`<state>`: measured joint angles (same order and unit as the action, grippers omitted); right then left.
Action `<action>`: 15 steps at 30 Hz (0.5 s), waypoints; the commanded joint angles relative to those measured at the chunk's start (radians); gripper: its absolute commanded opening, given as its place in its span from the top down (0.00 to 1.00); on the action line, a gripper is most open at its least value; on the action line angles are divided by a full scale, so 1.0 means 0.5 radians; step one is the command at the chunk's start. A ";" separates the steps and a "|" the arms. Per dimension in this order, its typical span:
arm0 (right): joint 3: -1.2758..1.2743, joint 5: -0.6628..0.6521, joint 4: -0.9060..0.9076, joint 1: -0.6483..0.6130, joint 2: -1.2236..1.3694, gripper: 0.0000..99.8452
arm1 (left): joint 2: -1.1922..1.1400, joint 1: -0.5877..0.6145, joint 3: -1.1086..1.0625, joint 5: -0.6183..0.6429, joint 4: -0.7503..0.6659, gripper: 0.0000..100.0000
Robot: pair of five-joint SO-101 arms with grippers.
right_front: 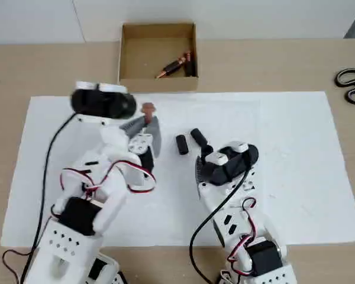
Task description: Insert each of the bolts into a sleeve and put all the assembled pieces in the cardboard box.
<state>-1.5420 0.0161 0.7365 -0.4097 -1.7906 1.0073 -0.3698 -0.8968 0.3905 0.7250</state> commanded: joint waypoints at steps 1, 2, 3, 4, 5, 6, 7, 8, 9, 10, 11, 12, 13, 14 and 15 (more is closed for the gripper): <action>0.009 0.052 -0.032 -0.051 -0.026 1.00 | 0.049 -0.089 -0.069 -0.006 -0.255 0.99; 0.006 0.052 -0.032 -0.078 -0.017 1.00 | 0.049 -0.110 -0.091 -0.006 -0.310 0.99; -0.009 0.052 -0.032 -0.103 -0.011 1.00 | 0.049 -0.132 -0.109 -0.006 -0.350 0.99; -0.031 0.052 -0.032 -0.124 -0.011 1.00 | 0.049 -0.153 -0.115 -0.006 -0.377 0.99; -0.049 0.052 -0.032 -0.146 -0.011 1.00 | 0.049 -0.181 -0.118 -0.006 -0.384 0.99; -0.064 0.052 -0.032 -0.161 -0.011 1.00 | 0.049 -0.212 -0.118 -0.006 -0.387 0.99; -0.068 0.052 -0.032 -0.164 -0.011 1.00 | 0.049 -0.239 -0.118 -0.006 -0.387 0.99; -0.068 0.052 -0.032 -0.164 -0.011 1.00 | 0.049 -0.270 -0.118 -0.006 -0.387 0.99; -0.068 0.052 -0.032 -0.164 -0.011 1.00 | 0.049 -0.292 -0.112 -0.006 -0.387 0.99; -0.068 0.052 -0.032 -0.164 -0.011 1.00 | 0.049 -0.304 -0.109 -0.006 -0.387 0.99; -0.071 0.052 -0.032 -0.164 -0.011 1.00 | 0.049 -0.313 -0.106 -0.006 -0.387 0.99; -0.071 0.052 -0.032 -0.164 -0.011 1.00 | 0.049 -0.313 -0.106 -0.006 -0.387 0.99; -0.071 0.052 -0.032 -0.164 -0.011 1.00 | 0.049 -0.313 -0.106 -0.003 -0.387 0.99; -0.071 0.052 -0.032 -0.164 -0.011 1.00 | 0.049 -0.313 -0.106 0.015 -0.390 0.99; -0.071 0.052 -0.032 -0.164 -0.011 1.00 | 0.049 -0.304 -0.106 0.055 -0.411 0.99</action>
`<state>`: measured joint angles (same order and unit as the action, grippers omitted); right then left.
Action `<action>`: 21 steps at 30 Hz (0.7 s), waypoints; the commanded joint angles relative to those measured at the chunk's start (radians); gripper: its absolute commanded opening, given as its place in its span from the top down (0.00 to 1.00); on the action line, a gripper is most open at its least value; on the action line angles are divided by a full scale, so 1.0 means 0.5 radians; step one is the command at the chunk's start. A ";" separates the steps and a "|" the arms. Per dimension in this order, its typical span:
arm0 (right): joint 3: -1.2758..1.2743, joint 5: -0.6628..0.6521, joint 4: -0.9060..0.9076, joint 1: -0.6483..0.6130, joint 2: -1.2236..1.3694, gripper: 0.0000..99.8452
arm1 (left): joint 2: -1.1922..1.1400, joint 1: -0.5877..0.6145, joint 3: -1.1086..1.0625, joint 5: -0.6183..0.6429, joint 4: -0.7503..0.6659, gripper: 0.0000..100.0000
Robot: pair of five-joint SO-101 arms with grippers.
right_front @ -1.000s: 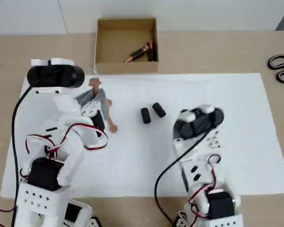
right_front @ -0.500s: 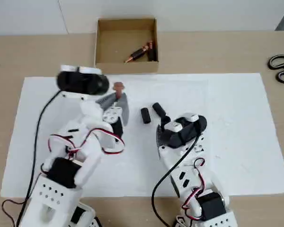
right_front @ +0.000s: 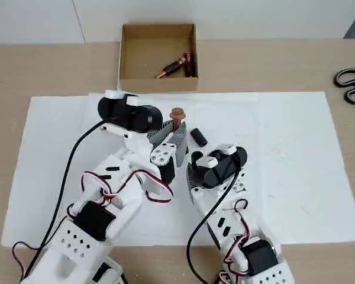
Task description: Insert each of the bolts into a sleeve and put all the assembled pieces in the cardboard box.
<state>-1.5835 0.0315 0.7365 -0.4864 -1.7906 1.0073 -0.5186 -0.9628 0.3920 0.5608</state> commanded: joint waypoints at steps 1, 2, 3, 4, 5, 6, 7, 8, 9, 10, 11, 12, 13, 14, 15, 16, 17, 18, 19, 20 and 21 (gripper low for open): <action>0.012 0.021 -0.032 -0.011 -0.011 1.00 | 0.049 -0.003 0.017 0.080 -0.132 0.99; 0.012 0.021 -0.032 -0.011 -0.011 1.00 | 0.049 0.000 0.008 0.086 -0.193 0.99; 0.012 0.021 -0.032 -0.011 -0.011 1.00 | 0.046 0.003 -0.014 0.080 -0.258 0.99; 0.012 0.021 -0.032 -0.011 -0.008 1.00 | 0.046 0.006 -0.041 0.080 -0.344 0.99; 0.012 0.021 -0.032 -0.011 -0.008 1.00 | 0.043 0.009 -0.075 0.080 -0.427 0.99; 0.012 0.021 -0.032 -0.011 -0.008 1.00 | 0.040 0.009 -0.118 0.080 -0.512 0.99; 0.009 0.021 -0.032 -0.011 -0.008 1.00 | 0.037 0.009 -0.173 0.080 -0.598 0.99; 0.009 0.021 -0.032 -0.011 -0.008 1.00 | 0.037 0.009 -0.226 0.080 -0.663 0.99; 0.009 0.021 -0.032 -0.011 -0.008 1.00 | 0.037 0.009 -0.278 0.080 -0.712 0.99; 0.009 0.021 -0.032 -0.011 -0.008 1.00 | 0.037 0.009 -0.321 0.080 -0.752 0.99; 0.009 0.021 -0.032 -0.011 -0.008 1.00 | 0.043 0.006 -0.361 0.080 -0.786 0.99; 0.009 0.021 -0.032 -0.011 -0.008 1.00 | 0.046 0.006 -0.397 0.080 -0.822 0.99; 0.009 0.021 -0.032 -0.011 -0.008 1.00 | 0.049 0.006 -0.428 0.080 -0.868 0.99; 0.009 0.021 -0.032 -0.011 -0.008 1.00 | 0.049 0.000 -0.456 0.080 -0.911 0.99; 0.009 0.021 -0.032 -0.011 -0.008 1.00 | 0.049 -0.006 -0.477 0.080 -0.954 0.99; 0.009 0.021 -0.032 -0.011 -0.008 1.00 | 0.049 -0.006 -0.496 0.080 -0.991 0.99; 0.009 0.021 -0.032 -0.011 -0.008 1.00 | 0.049 -0.012 -0.511 0.080 -1.025 0.99; 0.009 0.021 -0.032 -0.011 -0.008 1.00 | 0.049 -0.021 -0.523 0.080 -1.053 0.99; 0.009 0.021 -0.032 -0.011 -0.008 1.00 | 0.049 -0.031 -0.532 0.080 -1.077 0.99; 0.009 0.021 -0.032 -0.011 -0.008 1.00 | 0.049 -0.040 -0.542 0.080 -1.099 0.99; 0.009 0.021 -0.032 -0.011 -0.008 1.00 | 0.049 -0.049 -0.545 0.080 -1.114 0.99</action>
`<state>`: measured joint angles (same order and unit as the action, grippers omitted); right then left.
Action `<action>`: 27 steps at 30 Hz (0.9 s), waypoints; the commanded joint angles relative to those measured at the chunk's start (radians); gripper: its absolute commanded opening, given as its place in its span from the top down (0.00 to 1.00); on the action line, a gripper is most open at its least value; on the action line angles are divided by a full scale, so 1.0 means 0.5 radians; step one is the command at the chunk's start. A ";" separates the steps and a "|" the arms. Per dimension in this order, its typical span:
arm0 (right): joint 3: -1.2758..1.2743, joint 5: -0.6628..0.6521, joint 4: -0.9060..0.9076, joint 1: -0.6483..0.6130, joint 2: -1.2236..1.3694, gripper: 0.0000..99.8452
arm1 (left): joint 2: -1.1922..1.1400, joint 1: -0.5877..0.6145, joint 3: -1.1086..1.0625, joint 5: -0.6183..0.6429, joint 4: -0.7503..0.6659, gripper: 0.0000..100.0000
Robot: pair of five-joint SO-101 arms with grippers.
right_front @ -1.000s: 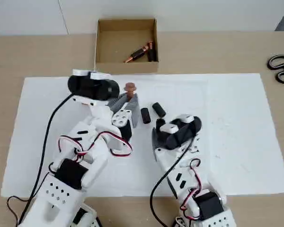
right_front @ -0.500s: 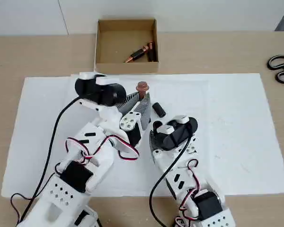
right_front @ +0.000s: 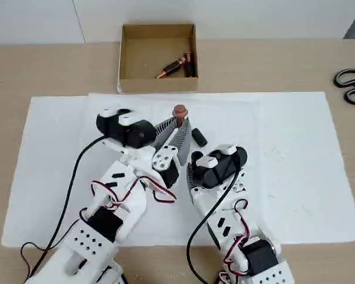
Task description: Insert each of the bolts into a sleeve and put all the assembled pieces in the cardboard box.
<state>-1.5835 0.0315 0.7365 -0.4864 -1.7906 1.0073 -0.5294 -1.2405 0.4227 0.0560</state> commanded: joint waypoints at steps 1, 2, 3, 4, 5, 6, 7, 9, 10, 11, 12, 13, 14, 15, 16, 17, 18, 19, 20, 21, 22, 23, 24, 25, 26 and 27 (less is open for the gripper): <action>0.009 0.021 -0.032 -0.011 -0.008 1.00 | 0.049 -0.037 0.011 0.018 -0.114 0.99; 0.009 0.021 -0.032 -0.011 -0.008 1.00 | 0.049 -0.040 0.011 0.018 -0.114 0.99; 0.009 0.021 -0.032 -0.011 -0.008 1.00 | 0.049 -0.040 0.011 0.018 -0.114 0.99; 0.009 0.021 -0.032 -0.011 -0.008 1.00 | 0.046 -0.040 0.011 0.018 -0.114 0.99; 0.009 0.021 -0.032 -0.011 -0.008 1.00 | 0.043 -0.040 0.011 0.018 -0.114 0.99; 0.009 0.021 -0.032 -0.011 -0.008 1.00 | 0.040 -0.040 0.011 0.018 -0.114 0.99; 0.009 0.021 -0.032 -0.011 -0.008 1.00 | 0.037 -0.040 0.011 0.018 -0.114 0.99; 0.009 0.021 -0.032 -0.011 -0.008 1.00 | 0.037 -0.040 0.011 0.018 -0.114 0.99; 0.009 0.021 -0.032 -0.014 -0.008 1.00 | 0.037 -0.040 0.011 0.018 -0.114 0.99; 0.009 0.021 -0.032 -0.020 -0.008 1.00 | 0.040 -0.040 0.011 0.018 -0.114 0.99; 0.009 0.021 -0.032 -0.038 -0.008 1.00 | 0.040 -0.040 0.011 0.018 -0.114 0.99; 0.009 0.021 -0.032 -0.060 -0.008 1.00 | 0.043 -0.040 0.011 0.018 -0.114 0.99; 0.009 0.021 -0.032 -0.075 -0.008 1.00 | 0.043 -0.040 0.011 0.018 -0.114 0.99; 0.009 0.021 -0.032 -0.078 -0.008 1.00 | 0.043 -0.040 0.011 0.018 -0.114 0.99; 0.009 0.021 -0.032 -0.078 -0.008 1.00 | 0.043 -0.040 0.008 0.018 -0.114 0.99; 0.009 0.021 -0.032 -0.078 -0.008 1.00 | 0.043 -0.040 0.005 0.018 -0.114 0.99; 0.009 0.021 -0.032 -0.084 -0.008 1.00 | 0.043 -0.040 -0.011 0.018 -0.114 0.99; 0.009 0.021 -0.035 -0.084 -0.008 1.00 | 0.043 -0.040 -0.023 0.018 -0.114 0.99; 0.009 0.021 -0.035 -0.084 -0.008 1.00 | 0.043 -0.040 -0.035 0.018 -0.114 0.99; 0.009 0.021 -0.035 -0.084 -0.008 1.00 | 0.046 -0.043 -0.051 0.018 -0.114 0.99; 0.009 0.021 -0.035 -0.084 -0.008 1.00 | 0.049 -0.049 -0.066 0.018 -0.114 0.99; 0.009 0.021 -0.035 -0.084 -0.008 1.00 | 0.049 -0.064 -0.078 0.018 -0.114 0.99; 0.009 0.021 -0.038 -0.084 -0.008 1.00 | 0.049 -0.083 -0.091 0.018 -0.117 0.99; 0.009 0.021 -0.038 -0.087 -0.008 1.00 | 0.049 -0.110 -0.106 0.018 -0.129 0.99; 0.009 0.021 -0.038 -0.087 -0.008 1.00 | 0.049 -0.129 -0.127 0.018 -0.169 0.99; 0.009 0.021 -0.038 -0.087 -0.008 1.00 | 0.049 -0.135 -0.155 0.018 -0.224 0.99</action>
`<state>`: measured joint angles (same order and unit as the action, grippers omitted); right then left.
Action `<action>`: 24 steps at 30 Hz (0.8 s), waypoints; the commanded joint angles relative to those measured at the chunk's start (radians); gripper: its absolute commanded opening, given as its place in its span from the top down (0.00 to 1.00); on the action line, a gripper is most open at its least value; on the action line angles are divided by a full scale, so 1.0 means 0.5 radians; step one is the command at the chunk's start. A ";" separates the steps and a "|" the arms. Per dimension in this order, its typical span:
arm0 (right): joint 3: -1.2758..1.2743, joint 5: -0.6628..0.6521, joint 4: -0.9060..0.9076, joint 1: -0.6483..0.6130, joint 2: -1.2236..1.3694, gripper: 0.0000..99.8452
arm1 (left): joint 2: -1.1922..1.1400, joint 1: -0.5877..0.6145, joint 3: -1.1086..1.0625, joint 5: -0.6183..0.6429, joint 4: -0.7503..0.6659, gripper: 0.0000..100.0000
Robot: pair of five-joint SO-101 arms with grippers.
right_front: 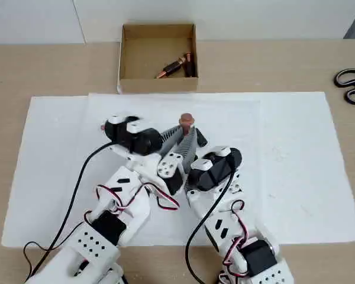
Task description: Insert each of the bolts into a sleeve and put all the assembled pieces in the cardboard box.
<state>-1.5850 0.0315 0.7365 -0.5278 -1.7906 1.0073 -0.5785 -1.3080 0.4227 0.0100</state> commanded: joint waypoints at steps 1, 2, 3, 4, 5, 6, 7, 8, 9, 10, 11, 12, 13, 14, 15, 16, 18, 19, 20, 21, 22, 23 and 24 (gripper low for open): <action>0.012 0.021 -0.038 -0.005 -0.008 1.00 | 0.049 -0.037 -0.041 0.018 -0.190 0.99; 0.012 0.021 -0.038 -0.005 -0.008 1.00 | 0.049 -0.037 -0.066 0.018 -0.236 0.99; 0.012 0.021 -0.038 -0.005 -0.008 1.00 | 0.049 -0.037 -0.084 0.018 -0.264 0.99; 0.012 0.021 -0.038 -0.005 -0.008 1.00 | 0.049 -0.040 -0.097 0.018 -0.267 0.99; 0.012 0.021 -0.038 -0.005 -0.008 1.00 | 0.049 -0.040 -0.106 0.018 -0.264 0.99; 0.012 0.021 -0.038 -0.005 -0.008 1.00 | 0.049 -0.040 -0.121 0.018 -0.261 0.99; 0.012 0.021 -0.038 -0.005 -0.008 1.00 | 0.049 -0.040 -0.133 0.018 -0.264 0.99; 0.012 0.025 -0.038 -0.005 -0.008 1.00 | 0.049 -0.040 -0.146 0.018 -0.264 0.99; 0.012 0.025 -0.038 -0.005 -0.008 1.00 | 0.049 -0.040 -0.152 0.018 -0.264 0.99; 0.012 0.025 -0.038 -0.005 -0.008 1.00 | 0.049 -0.037 -0.161 0.018 -0.264 0.99; 0.012 0.025 -0.038 -0.005 -0.008 1.00 | 0.049 -0.037 -0.167 0.018 -0.264 0.99; 0.012 0.025 -0.038 -0.005 -0.008 1.00 | 0.049 -0.037 -0.167 0.018 -0.264 0.99; 0.012 0.025 -0.038 -0.005 -0.008 1.00 | 0.049 -0.037 -0.170 0.015 -0.264 0.99; 0.012 0.025 -0.038 -0.005 -0.008 1.00 | 0.049 -0.037 -0.170 0.000 -0.264 0.99; 0.015 0.025 -0.038 -0.005 -0.008 1.00 | 0.049 -0.037 -0.170 -0.034 -0.264 0.99; 0.015 0.025 -0.038 -0.005 -0.008 1.00 | 0.049 -0.037 -0.170 -0.074 -0.264 0.99; 0.015 0.025 -0.038 -0.005 -0.008 1.00 | 0.049 -0.037 -0.170 -0.114 -0.267 0.99; 0.018 0.025 -0.035 -0.005 -0.008 1.00 | 0.049 -0.037 -0.170 -0.120 -0.267 0.99; 0.018 0.025 -0.035 -0.005 -0.008 1.00 | 0.049 -0.037 -0.170 -0.120 -0.270 0.99; 0.018 0.025 -0.035 -0.005 -0.008 1.00 | 0.049 -0.037 -0.170 -0.120 -0.270 0.99; 0.018 0.025 -0.035 -0.005 -0.008 1.00 | 0.049 -0.037 -0.170 -0.123 -0.273 0.99; 0.018 0.025 -0.035 -0.005 -0.008 1.00 | 0.049 -0.037 -0.170 -0.123 -0.273 0.99; 0.018 0.025 -0.035 -0.005 -0.008 1.00 | 0.049 -0.037 -0.170 -0.123 -0.273 0.99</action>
<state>-1.5881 0.0330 0.7365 -0.5294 -1.7891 1.0150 -0.5907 -1.3909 0.3721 -0.1097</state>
